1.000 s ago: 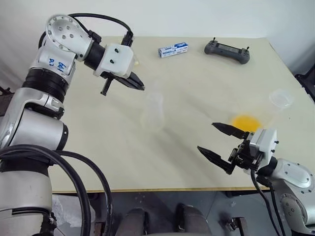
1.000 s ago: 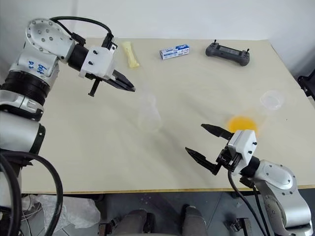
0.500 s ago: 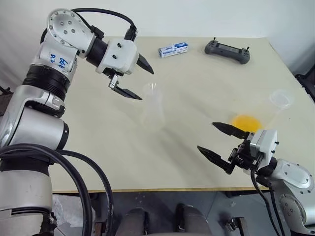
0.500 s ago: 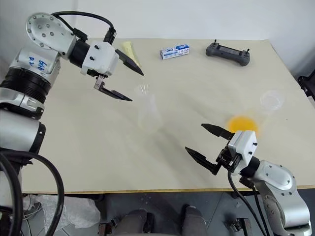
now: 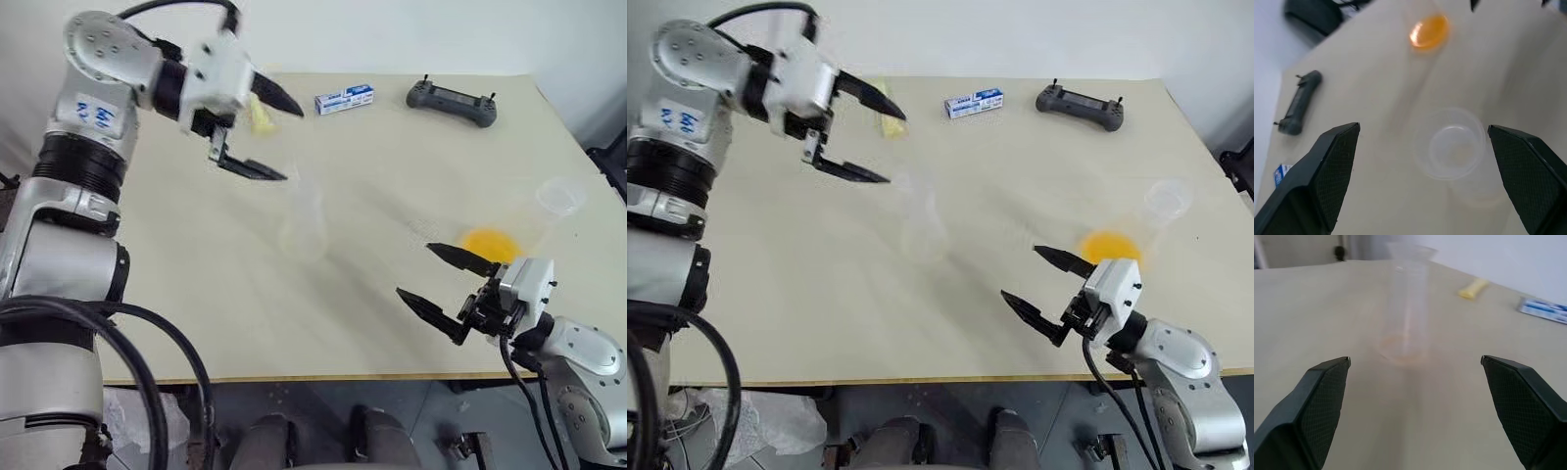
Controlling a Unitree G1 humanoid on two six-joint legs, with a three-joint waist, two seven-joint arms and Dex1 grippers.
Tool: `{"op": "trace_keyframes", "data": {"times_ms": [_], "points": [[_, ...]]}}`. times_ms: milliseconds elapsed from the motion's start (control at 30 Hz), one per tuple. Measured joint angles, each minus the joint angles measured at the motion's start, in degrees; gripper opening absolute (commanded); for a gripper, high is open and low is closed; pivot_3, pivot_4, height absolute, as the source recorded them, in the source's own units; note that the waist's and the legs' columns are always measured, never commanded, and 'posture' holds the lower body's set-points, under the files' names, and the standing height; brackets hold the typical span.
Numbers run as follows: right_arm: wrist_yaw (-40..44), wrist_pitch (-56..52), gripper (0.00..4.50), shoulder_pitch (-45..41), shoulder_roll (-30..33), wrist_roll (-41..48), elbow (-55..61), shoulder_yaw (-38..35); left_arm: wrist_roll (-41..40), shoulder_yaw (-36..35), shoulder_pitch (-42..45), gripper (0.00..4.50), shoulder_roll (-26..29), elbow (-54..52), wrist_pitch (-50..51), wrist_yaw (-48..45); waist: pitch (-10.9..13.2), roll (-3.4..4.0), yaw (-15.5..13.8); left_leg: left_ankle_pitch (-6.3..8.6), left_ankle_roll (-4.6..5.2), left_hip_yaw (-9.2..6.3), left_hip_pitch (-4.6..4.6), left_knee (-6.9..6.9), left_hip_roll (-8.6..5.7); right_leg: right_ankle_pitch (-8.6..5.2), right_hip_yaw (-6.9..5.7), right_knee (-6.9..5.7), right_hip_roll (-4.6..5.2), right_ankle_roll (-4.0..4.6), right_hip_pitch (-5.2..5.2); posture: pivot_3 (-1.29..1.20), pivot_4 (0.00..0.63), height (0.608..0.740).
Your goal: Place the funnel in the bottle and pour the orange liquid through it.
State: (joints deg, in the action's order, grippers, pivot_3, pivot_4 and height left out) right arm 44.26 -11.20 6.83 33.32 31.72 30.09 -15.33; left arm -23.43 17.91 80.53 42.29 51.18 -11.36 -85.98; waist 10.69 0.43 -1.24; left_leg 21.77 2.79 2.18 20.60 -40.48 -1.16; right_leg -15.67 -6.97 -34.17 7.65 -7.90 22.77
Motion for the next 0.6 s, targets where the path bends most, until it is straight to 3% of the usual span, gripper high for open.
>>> {"op": "trace_keyframes", "data": {"times_ms": [133, 367, 600], "points": [[-3.9, -0.1, 4.5, 2.7, -1.0, -1.8, 0.7, -1.2, -4.1, -9.7, -11.8, 4.46, -0.8, -5.1, 7.4, 2.8, 0.0, -0.01, 0.0, 0.0, -0.01, -0.08, 0.03, -0.18, 0.05, 0.0, 0.05, -0.15, 0.0, 0.0, 0.0, 0.0, 0.15, 0.74], [-16.0, -2.6, 4.5, 9.0, -7.6, -3.6, 5.9, -4.0, -10.6, -21.7, -40.0, 4.46, -1.3, -24.3, 18.8, 8.3, 0.0, 0.01, -0.2, 0.12, -0.06, -0.2, 0.02, -0.44, 0.04, 0.0, 0.2, -0.46, 0.03, 0.01, 0.01, 0.0, 0.15, 0.74], [-25.4, -6.1, 4.5, 17.1, -14.1, -3.3, 10.7, -7.7, -11.0, -24.0, -47.9, 4.46, -2.7, -29.6, 21.1, 7.6, 0.0, 0.05, -0.4, 0.15, -0.05, -0.18, -0.06, -0.49, -0.04, -0.02, 0.47, -0.55, -0.01, 0.03, -0.05, 0.0, 0.15, 0.74]]}}
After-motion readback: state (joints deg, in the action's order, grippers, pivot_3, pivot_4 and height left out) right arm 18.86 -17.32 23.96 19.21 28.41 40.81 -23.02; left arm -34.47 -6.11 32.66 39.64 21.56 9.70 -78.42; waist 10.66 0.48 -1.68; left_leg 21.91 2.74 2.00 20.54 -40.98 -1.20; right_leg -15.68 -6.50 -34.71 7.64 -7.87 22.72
